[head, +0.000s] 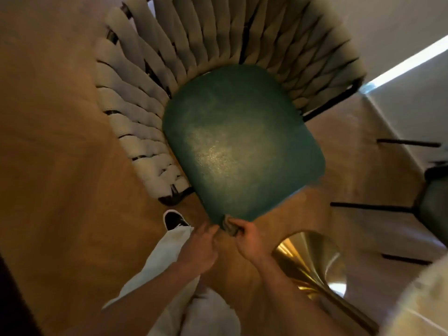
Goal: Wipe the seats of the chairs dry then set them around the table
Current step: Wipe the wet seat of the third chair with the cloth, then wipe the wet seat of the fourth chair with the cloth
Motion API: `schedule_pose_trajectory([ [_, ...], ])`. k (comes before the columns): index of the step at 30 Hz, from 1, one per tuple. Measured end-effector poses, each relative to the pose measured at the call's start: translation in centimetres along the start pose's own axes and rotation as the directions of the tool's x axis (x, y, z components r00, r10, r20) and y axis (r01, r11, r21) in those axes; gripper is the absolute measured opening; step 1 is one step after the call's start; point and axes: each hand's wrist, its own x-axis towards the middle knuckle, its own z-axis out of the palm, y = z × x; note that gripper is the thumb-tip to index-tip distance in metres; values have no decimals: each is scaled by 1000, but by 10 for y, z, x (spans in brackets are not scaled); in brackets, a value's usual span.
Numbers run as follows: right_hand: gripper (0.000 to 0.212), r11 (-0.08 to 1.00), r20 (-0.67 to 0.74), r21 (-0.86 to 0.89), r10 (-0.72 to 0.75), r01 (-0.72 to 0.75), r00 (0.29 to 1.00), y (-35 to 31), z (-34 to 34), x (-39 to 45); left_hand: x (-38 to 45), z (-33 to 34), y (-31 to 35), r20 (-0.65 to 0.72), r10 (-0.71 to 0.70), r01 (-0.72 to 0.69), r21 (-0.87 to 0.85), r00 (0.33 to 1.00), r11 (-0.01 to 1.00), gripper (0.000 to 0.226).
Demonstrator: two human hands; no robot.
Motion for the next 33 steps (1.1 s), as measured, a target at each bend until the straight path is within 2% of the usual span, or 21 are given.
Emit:
schedule_pose_trajectory([
  [3,43,959,-64,247,160,-139,985,-18,-9,-33,-32,-11,14,-30,19,-22,-105,999,994,50],
  [5,45,876,-69,442,251,-196,966,-33,-22,-60,-57,-16,25,-71,7,-24,-233,997,972,46],
  [7,44,694,-28,691,306,-202,952,-45,-34,-91,-82,-20,36,-96,28,-60,-346,995,936,47],
  [9,36,427,80,883,276,-197,958,-52,-42,-125,-109,-24,47,-113,38,-84,-439,993,895,50],
  [10,34,300,131,933,239,-201,962,-54,-44,-141,-123,-27,51,-122,42,-96,-480,992,872,51],
  [11,36,216,166,954,196,-208,966,-56,-46,-156,-136,-29,55,-129,51,-111,-521,990,846,52],
  [12,41,181,190,960,146,-215,971,-60,-47,-170,-149,-32,59,-127,58,-121,-568,990,814,53],
  [14,46,197,200,959,41,-204,979,-69,-48,-194,-174,-37,65,-105,67,-120,-662,992,740,53],
  [18,46,315,188,936,-65,-159,980,-99,-41,-231,-212,-47,70,-66,105,-118,-758,992,642,37],
  [24,25,476,24,879,-60,7,998,-155,-32,-243,-229,-80,50,-138,71,-154,-846,988,511,28],
  [29,23,603,-73,790,-89,112,993,-210,-26,-228,-229,-135,35,-164,87,-186,-885,983,427,25],
  [31,22,637,-109,758,-86,138,990,-236,-22,-213,-225,-164,30,-176,90,-198,-890,980,410,24],
  [33,19,652,-152,740,-73,163,986,-262,-17,-196,-219,-195,22,-187,91,-208,-875,978,437,22],
])
